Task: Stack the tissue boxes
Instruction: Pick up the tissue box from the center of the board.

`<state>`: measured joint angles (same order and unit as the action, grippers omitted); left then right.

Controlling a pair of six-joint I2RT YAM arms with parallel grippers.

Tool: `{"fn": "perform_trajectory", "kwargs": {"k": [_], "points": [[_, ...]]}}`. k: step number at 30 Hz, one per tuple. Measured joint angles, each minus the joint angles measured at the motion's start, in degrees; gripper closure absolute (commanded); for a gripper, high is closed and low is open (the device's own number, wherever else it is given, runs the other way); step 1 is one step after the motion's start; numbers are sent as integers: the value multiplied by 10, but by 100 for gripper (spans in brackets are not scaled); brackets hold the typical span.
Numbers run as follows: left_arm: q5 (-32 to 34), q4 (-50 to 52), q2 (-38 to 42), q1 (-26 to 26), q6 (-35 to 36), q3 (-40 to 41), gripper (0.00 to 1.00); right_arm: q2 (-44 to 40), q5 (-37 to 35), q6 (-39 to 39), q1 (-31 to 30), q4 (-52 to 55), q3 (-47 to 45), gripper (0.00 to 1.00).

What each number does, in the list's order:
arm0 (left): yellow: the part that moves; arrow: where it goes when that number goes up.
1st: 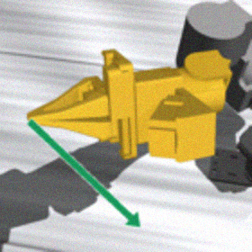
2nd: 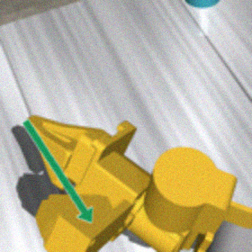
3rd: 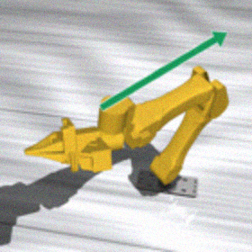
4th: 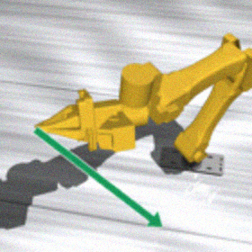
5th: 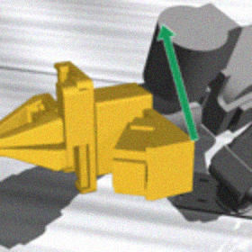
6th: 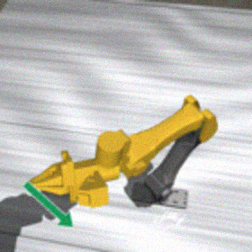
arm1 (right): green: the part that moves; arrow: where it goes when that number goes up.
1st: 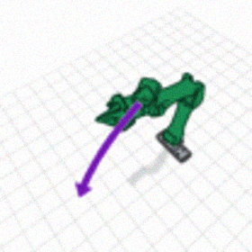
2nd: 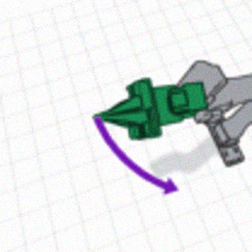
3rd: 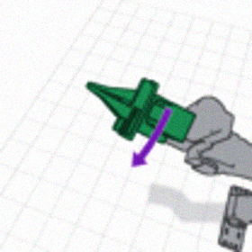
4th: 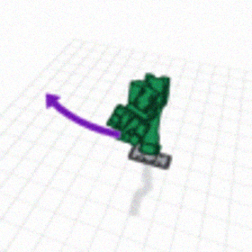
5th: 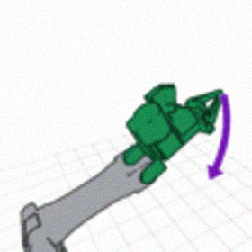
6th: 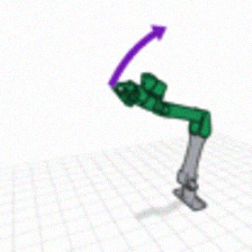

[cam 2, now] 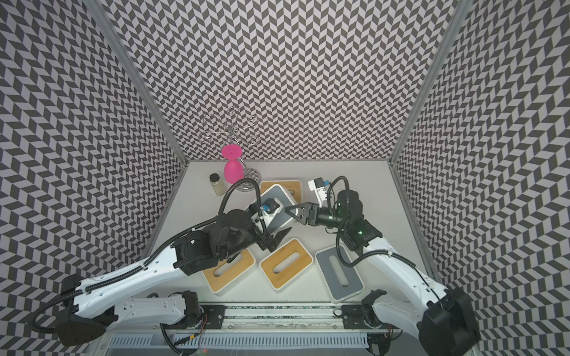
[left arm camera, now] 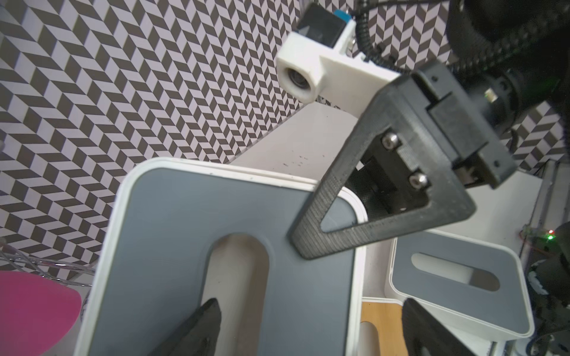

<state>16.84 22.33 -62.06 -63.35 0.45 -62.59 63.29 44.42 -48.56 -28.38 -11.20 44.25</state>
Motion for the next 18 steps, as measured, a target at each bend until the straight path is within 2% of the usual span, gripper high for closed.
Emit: {"fn": "perform_trajectory", "kwargs": {"k": [11,14,18], "points": [[44,-47,78,12,-84,0,0,-2,-68,-63,0,-72,-7,72],[45,-49,85,49,-114,0,0,-2,-92,-82,0,-92,-10,72],[11,-57,85,142,-157,0,0,1,-130,-112,0,-125,-20,72]]}}
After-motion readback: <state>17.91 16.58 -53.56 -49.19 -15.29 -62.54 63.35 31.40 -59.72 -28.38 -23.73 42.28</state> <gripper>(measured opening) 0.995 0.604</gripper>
